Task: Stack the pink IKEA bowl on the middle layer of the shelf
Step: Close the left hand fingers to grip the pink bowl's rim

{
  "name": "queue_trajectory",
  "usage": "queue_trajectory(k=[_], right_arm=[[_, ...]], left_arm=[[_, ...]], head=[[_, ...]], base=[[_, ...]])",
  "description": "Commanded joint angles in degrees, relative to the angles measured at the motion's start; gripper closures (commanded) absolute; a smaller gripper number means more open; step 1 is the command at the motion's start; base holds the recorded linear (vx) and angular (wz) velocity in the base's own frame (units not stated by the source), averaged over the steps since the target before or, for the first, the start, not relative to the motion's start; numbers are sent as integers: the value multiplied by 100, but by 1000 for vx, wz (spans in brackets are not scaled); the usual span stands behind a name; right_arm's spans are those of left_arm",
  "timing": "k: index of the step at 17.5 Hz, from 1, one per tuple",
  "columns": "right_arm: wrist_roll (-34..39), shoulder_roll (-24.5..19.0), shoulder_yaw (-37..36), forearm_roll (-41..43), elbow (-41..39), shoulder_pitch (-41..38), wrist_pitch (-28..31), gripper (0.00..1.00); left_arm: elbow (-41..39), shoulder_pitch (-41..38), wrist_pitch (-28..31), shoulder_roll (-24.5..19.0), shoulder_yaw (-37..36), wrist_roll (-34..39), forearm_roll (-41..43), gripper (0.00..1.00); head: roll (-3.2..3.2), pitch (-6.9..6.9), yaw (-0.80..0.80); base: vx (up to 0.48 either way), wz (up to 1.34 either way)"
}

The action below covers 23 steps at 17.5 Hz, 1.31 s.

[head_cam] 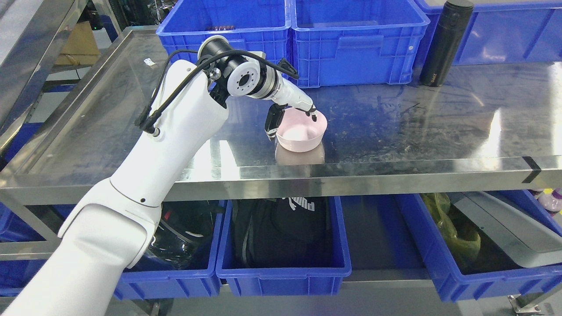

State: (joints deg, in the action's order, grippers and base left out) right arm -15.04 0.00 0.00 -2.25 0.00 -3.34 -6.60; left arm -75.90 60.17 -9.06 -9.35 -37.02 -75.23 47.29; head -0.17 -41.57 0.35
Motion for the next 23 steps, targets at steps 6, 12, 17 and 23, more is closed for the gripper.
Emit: queue_trajectory(k=[6, 12, 17, 23], right_arm=[[1, 100, 18, -4, -100, 0, 1, 0], [1, 100, 26, -4, -100, 0, 1, 0], [1, 100, 26, -4, -100, 0, 1, 0], [1, 100, 26, -4, -100, 0, 1, 0]], left_arm=[[39, -427, -43, 187, -24, 280, 34, 10], [514, -400, -174, 293, 115, 561, 43, 44], [1121, -444, -1264, 530, 871, 650, 210, 93], [1025, -462, -2011, 835, 2406, 781, 149, 100]], head=[[0, 0, 0], [0, 0, 0], [0, 0, 0], [0, 0, 0]], base=[[0, 0], [0, 0], [0, 0], [0, 0]])
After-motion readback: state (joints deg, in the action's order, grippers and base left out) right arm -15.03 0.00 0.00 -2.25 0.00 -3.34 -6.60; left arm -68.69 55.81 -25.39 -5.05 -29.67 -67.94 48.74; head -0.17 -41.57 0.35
